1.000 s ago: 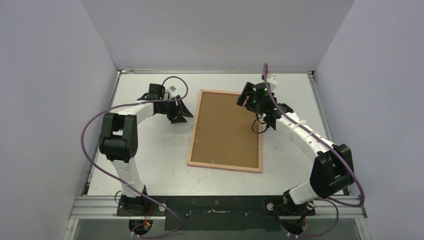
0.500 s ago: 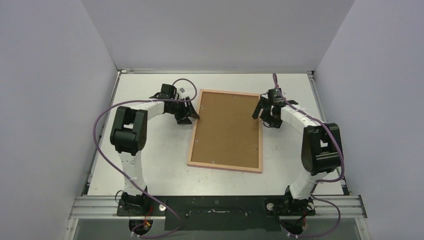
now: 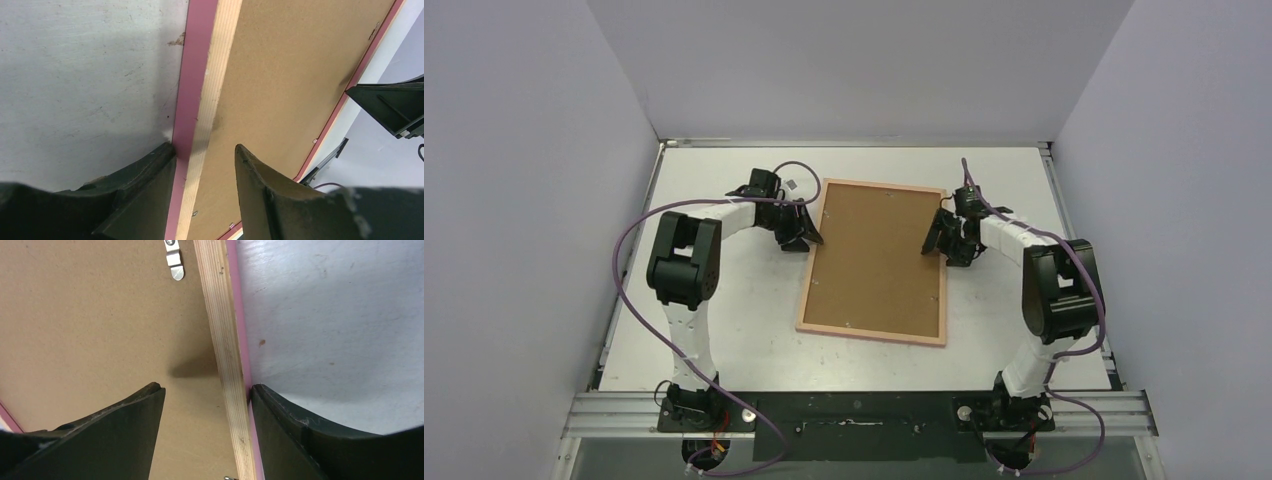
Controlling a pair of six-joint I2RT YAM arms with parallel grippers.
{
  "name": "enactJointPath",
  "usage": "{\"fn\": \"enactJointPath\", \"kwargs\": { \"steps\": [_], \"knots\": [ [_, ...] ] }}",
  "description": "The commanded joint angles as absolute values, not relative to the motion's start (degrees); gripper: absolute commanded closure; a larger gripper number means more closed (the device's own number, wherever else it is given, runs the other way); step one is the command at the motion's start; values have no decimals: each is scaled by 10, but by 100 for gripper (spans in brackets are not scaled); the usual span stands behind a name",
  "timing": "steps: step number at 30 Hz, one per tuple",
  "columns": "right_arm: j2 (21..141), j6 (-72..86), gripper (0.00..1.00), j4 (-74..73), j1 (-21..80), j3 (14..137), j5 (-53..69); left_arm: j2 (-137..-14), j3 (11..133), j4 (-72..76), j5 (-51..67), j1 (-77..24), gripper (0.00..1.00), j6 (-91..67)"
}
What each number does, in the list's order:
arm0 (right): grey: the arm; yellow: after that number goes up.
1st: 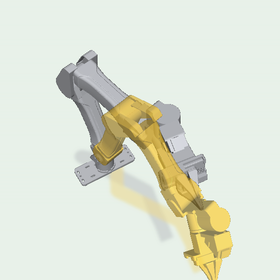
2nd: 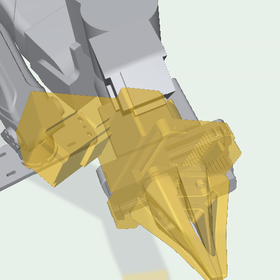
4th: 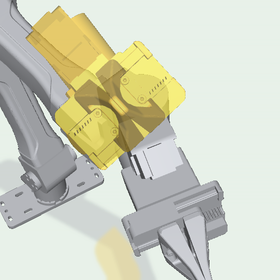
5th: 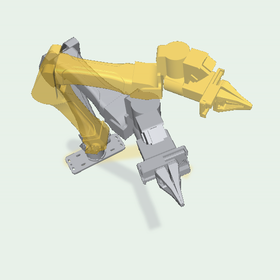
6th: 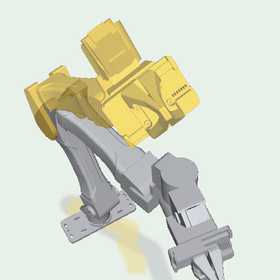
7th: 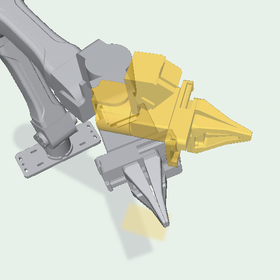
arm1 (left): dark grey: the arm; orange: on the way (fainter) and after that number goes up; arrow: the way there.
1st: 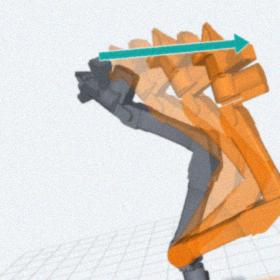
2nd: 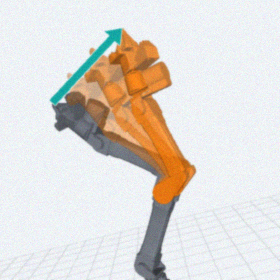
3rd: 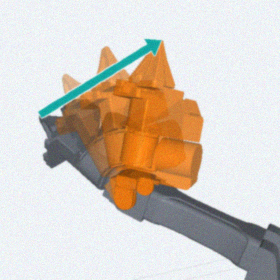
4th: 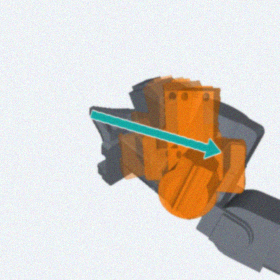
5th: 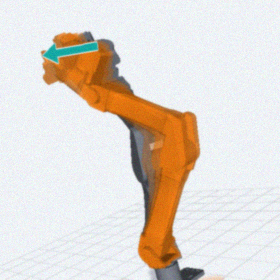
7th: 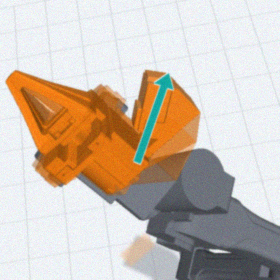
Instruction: Put the photo into the frame
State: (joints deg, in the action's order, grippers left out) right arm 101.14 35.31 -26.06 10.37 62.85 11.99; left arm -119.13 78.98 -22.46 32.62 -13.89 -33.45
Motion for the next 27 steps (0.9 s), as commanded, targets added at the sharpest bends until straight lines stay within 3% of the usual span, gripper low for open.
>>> {"fn": "enactJointPath", "kwargs": {
  "steps": [1, 13, 17, 22, 27],
  "knots": [
    [977, 358, 37, -245, 133, 612, 176, -1163, 785, -237, 335, -142, 55, -320],
    [823, 358, 39, -249, 228, 501, 232, -1087, 722, -298, 310, -143, 55, -286],
    [796, 372, 36, -308, 228, 485, 146, -1063, 694, -309, 279, -142, 54, -268],
    [772, 365, 25, -377, 226, 515, 22, -1064, 714, -345, 244, -141, 49, -237],
    [813, 303, 22, -386, 225, 572, -41, -1061, 709, -360, 220, -142, 47, -220]
  ]
}}
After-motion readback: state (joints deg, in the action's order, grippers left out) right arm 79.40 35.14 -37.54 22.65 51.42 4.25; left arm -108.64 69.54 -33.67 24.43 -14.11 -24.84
